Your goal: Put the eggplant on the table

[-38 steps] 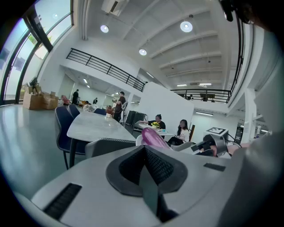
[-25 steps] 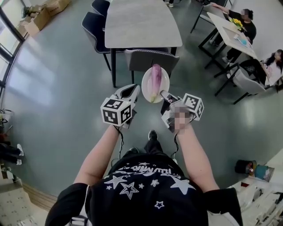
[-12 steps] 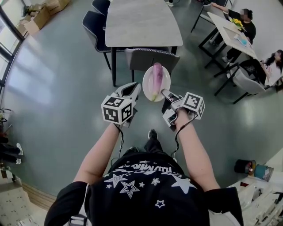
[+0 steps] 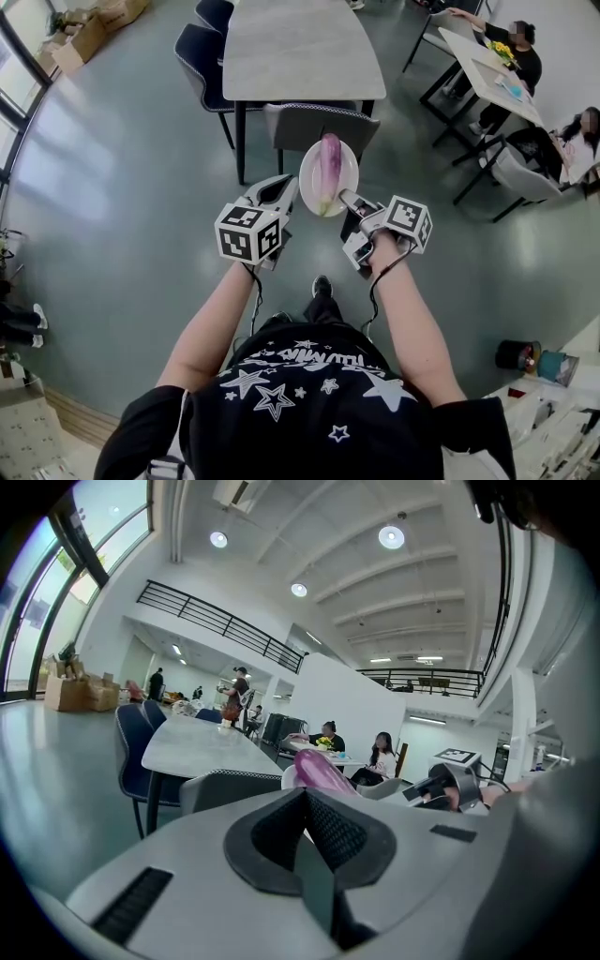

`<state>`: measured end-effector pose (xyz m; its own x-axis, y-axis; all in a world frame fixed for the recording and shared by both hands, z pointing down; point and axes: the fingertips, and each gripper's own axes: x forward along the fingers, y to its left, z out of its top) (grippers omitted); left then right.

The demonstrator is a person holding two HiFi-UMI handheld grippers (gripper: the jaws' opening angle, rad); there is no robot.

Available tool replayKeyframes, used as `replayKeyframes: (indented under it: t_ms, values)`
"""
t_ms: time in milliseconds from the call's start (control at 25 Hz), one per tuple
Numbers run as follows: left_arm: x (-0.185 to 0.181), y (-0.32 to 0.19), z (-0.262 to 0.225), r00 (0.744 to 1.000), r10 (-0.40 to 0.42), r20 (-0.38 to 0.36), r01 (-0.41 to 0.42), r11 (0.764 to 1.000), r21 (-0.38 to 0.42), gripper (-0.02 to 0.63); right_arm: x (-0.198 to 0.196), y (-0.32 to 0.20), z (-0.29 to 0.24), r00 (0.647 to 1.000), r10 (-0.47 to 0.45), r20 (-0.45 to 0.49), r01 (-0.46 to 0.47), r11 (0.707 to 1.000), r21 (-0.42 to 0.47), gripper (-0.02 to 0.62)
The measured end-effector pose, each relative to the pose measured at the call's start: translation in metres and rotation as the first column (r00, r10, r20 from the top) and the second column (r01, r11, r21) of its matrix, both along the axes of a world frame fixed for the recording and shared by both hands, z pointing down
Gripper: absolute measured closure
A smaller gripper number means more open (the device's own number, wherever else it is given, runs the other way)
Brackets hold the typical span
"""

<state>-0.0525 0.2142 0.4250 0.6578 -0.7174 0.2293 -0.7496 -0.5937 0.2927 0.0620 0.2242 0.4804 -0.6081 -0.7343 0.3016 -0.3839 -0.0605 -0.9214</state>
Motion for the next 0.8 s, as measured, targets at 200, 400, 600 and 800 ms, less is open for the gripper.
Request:
replayKeyframes:
  t_ms: [200,400,600,800]
  values:
    - [0.007,0.004,-0.001,1.0,-0.008,-0.008,0.008,1.0,0.002,0.598,0.009,-0.002,-0.001,1.0,-0.011,-0.02,0.011,1.0,0.01,0.574]
    - [-0.016,0.012,-0.001,1.0,-0.028,-0.013,0.028,1.0,-0.005,0.598,-0.007,0.004,-0.006,0.999,-0.023,-0.046,0.024,1.0,0.02,0.574]
    - [-0.027,0.012,0.006,0.999,-0.05,-0.015,0.05,0.999,-0.019,0.598,-0.012,0.004,-0.003,0.999,-0.03,-0.036,0.031,0.999,0.009,0.574]
    - [-0.03,0.006,0.014,0.996,-0.083,-0.016,0.083,0.996,-0.028,0.598,-0.013,-0.006,0.001,0.998,-0.052,-0.023,0.052,0.999,0.013,0.574]
